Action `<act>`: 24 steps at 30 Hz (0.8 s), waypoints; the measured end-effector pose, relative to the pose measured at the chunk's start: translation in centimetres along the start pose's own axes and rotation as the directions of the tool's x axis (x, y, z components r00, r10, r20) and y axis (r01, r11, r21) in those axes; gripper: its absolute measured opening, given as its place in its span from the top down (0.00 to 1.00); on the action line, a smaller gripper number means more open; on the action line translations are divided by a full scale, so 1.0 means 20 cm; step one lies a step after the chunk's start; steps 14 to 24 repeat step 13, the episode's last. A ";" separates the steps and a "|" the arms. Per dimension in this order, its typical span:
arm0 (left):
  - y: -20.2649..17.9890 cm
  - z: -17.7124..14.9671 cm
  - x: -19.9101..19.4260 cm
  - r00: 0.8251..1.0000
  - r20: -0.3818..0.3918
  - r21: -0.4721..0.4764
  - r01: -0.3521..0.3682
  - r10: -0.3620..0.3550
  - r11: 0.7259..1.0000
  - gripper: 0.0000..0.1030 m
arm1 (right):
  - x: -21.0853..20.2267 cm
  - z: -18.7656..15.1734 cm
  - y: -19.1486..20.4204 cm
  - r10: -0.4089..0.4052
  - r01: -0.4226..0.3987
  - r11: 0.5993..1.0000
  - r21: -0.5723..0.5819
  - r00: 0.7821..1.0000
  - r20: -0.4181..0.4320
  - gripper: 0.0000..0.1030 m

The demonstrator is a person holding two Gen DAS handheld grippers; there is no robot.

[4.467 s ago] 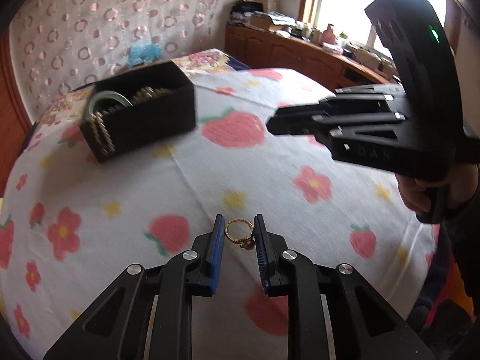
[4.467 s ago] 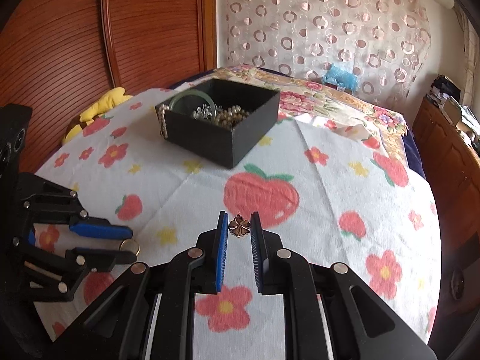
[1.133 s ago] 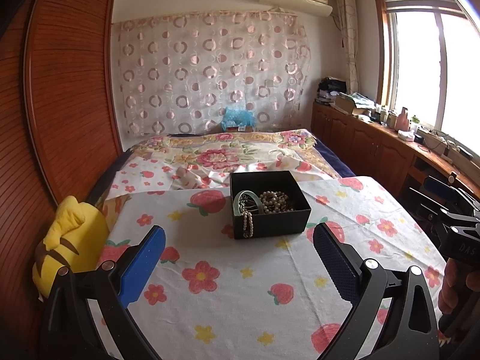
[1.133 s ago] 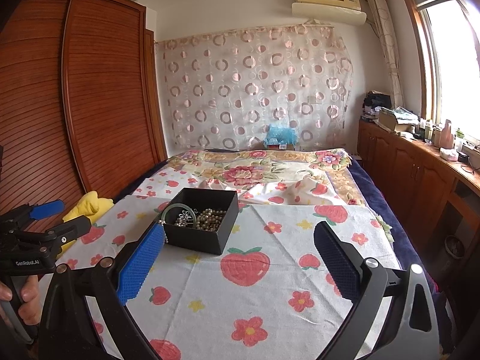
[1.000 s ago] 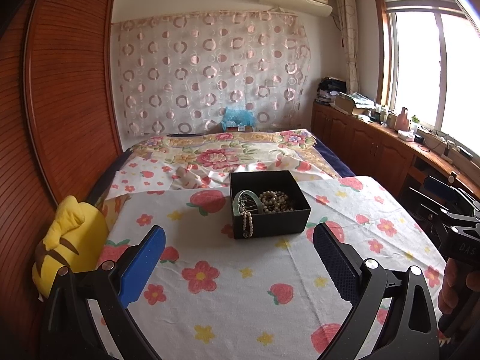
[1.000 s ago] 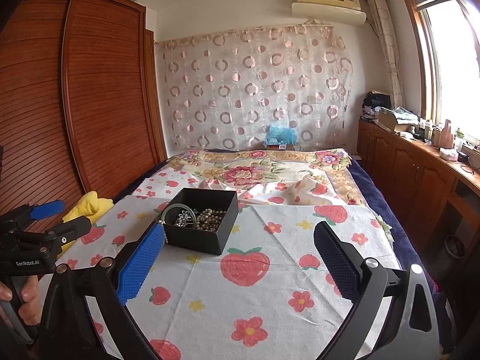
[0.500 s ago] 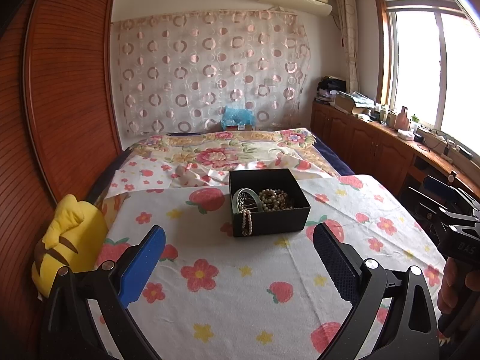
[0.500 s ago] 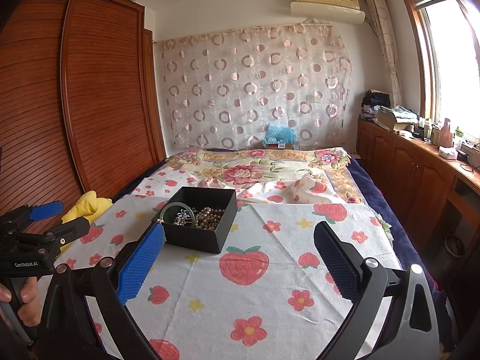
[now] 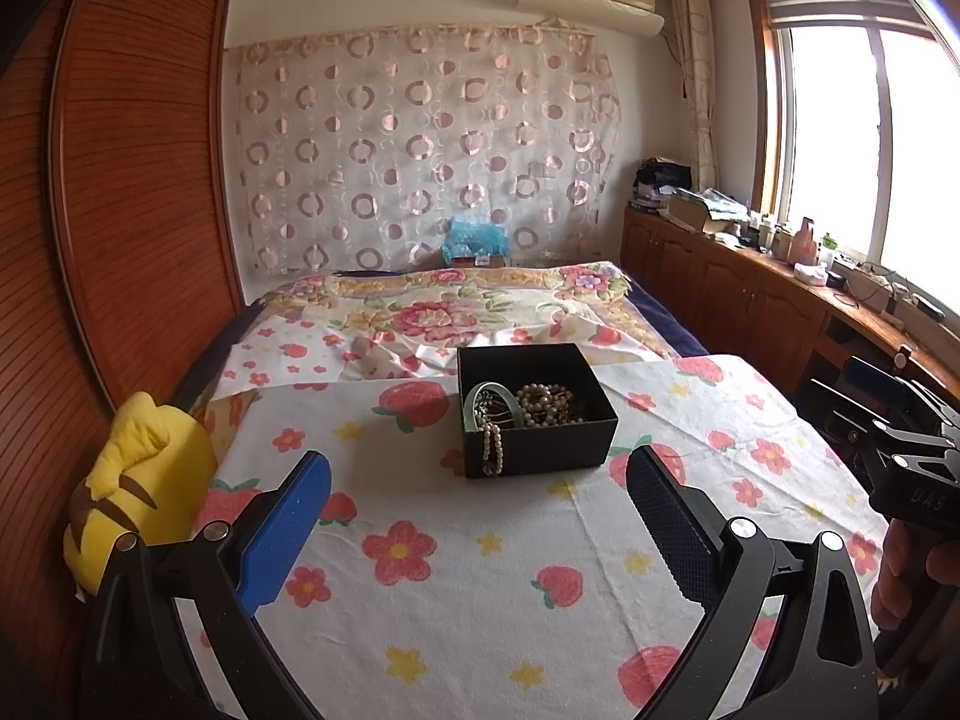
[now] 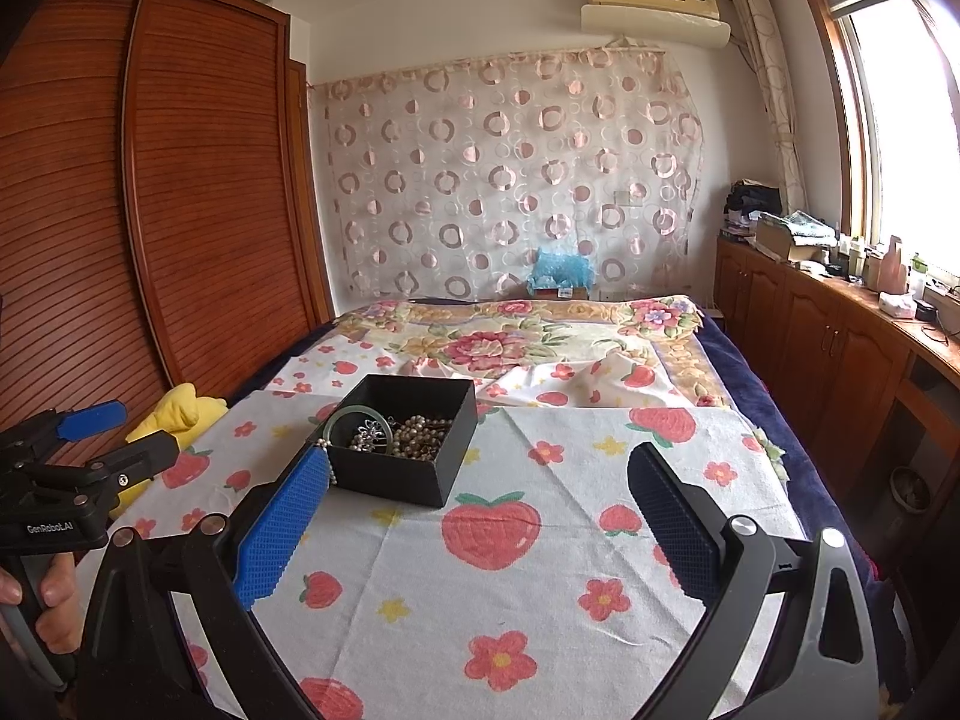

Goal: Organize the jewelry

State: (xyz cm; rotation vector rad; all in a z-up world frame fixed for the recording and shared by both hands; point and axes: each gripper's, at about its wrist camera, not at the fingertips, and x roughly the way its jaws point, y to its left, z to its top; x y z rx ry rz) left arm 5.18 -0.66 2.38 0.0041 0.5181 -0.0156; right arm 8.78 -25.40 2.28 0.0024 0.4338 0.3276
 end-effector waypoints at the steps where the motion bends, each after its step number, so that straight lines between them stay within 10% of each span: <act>1: 0.00 0.00 0.00 1.000 0.000 0.001 -0.002 0.002 1.000 0.08 | 0.00 0.00 0.00 -0.001 0.001 1.000 -0.001 1.000 0.000 0.02; 24: -0.02 0.00 0.00 1.000 -0.002 0.000 -0.003 0.003 1.000 0.08 | 0.00 0.00 0.00 -0.001 0.001 1.000 0.000 1.000 0.001 0.02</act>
